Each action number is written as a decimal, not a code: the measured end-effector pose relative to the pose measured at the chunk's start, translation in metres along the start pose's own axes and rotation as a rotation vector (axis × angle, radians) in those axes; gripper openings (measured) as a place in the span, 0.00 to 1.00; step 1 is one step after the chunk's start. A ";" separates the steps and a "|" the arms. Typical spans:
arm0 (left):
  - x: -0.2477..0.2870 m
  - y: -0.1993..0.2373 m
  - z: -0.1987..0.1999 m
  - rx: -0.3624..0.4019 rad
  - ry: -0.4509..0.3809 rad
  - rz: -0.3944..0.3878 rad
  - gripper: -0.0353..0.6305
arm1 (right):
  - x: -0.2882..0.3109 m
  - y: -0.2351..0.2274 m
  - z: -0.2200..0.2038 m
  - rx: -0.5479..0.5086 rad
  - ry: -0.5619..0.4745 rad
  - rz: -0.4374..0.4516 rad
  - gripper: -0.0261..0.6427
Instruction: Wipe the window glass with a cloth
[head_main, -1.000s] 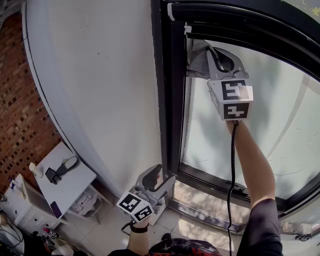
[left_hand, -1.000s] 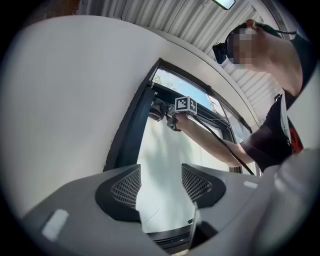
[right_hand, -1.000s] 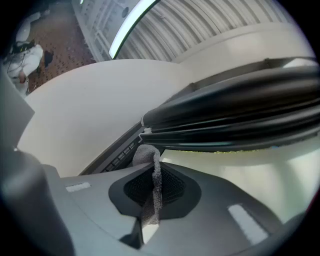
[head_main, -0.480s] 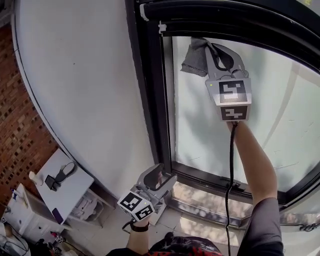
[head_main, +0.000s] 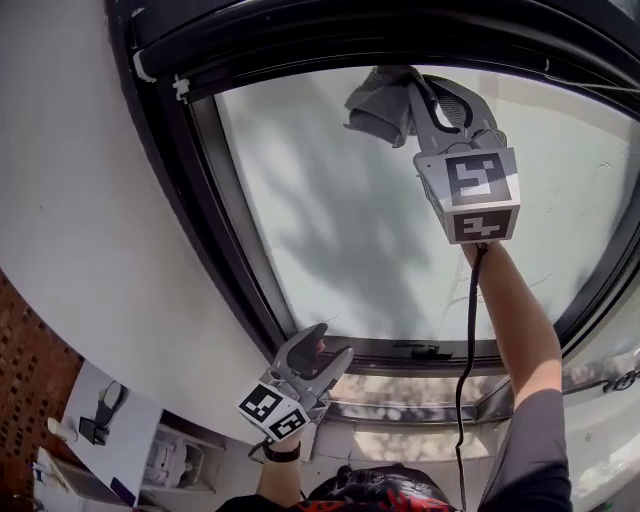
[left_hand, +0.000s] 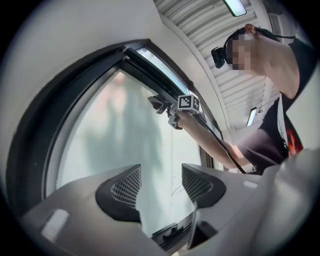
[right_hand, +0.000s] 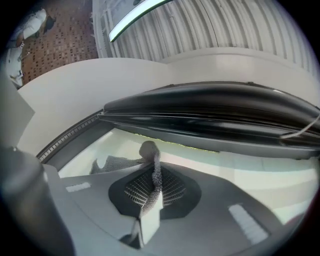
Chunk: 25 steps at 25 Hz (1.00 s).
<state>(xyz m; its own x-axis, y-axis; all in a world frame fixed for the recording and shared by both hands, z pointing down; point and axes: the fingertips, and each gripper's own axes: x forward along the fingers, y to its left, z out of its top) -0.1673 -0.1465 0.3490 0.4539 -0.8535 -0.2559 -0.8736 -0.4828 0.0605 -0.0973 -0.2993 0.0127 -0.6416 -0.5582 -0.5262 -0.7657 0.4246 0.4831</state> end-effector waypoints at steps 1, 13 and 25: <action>0.008 -0.004 -0.002 -0.006 -0.001 -0.022 0.40 | -0.005 -0.011 -0.005 -0.008 0.013 -0.014 0.06; 0.103 -0.066 -0.023 -0.082 -0.033 -0.301 0.40 | -0.131 -0.219 -0.054 -0.140 0.188 -0.381 0.06; 0.120 -0.085 -0.025 -0.079 -0.038 -0.335 0.40 | -0.249 -0.373 -0.083 -0.030 0.295 -0.717 0.07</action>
<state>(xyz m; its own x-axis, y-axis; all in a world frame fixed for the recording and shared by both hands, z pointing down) -0.0343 -0.2133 0.3372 0.7051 -0.6380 -0.3096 -0.6604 -0.7498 0.0411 0.3521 -0.3776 0.0215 0.0527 -0.8579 -0.5111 -0.9849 -0.1293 0.1154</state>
